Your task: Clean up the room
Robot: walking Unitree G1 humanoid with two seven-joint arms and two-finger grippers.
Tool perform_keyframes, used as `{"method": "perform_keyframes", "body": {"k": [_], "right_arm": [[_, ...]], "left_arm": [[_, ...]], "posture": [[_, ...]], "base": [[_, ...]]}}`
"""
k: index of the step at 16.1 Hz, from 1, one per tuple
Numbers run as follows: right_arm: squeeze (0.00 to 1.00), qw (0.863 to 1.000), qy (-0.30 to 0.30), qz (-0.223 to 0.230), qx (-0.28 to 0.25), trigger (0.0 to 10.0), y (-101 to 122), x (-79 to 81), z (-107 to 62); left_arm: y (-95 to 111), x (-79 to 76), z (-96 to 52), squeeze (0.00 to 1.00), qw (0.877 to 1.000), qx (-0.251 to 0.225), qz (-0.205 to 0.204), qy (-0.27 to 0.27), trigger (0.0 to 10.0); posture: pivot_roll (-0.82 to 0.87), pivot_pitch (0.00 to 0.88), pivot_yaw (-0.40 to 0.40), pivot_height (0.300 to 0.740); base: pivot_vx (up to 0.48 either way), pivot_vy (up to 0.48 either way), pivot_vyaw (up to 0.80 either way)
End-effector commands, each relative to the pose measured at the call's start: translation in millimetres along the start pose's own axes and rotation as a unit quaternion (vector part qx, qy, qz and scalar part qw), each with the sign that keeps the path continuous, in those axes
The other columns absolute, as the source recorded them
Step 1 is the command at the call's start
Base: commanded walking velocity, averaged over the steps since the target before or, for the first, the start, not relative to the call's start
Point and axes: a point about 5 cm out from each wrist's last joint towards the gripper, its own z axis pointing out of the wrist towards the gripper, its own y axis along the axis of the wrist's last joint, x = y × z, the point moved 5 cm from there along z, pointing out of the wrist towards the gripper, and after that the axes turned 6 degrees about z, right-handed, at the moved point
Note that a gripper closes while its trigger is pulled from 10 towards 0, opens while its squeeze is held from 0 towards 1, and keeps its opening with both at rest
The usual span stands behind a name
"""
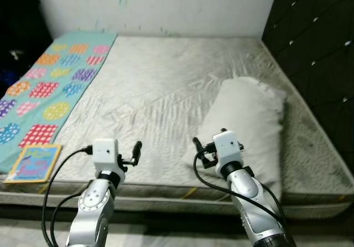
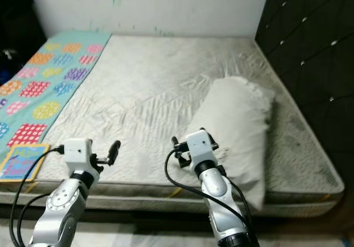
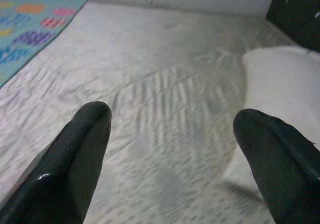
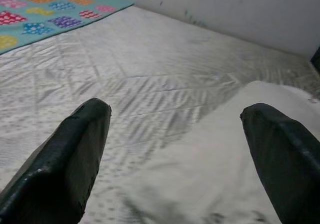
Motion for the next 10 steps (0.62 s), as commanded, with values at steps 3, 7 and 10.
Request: {"method": "perform_keyframes", "body": {"k": [3,7,10], "right_arm": [[0.00,1.000,-0.013,-0.003,0.004,10.0,-2.1,-10.1,-2.2],[0.00,1.000,-0.014,-0.003,0.004,10.0,-2.3,-10.3,-2.3],[0.00,1.000,-0.014,-0.003,0.004,10.0,-2.2,-11.2,-2.7]], "left_arm": [[2.3,-8.4,1.0,0.00,1.000,-0.005,-0.004,-0.012,10.0],[2.0,-8.0,0.9,0.00,1.000,-0.005,-0.004,-0.010,10.0],[2.1,-9.2,0.6,0.00,1.000,-0.005,-0.006,-0.011,10.0]], "posture": [[-0.13,0.000,0.005,0.740],[-0.13,0.000,0.004,0.740],[-0.13,0.000,0.001,0.740]], "base": [[0.000,0.000,0.00],[0.000,0.000,0.00],[0.000,-0.107,0.00]]}}
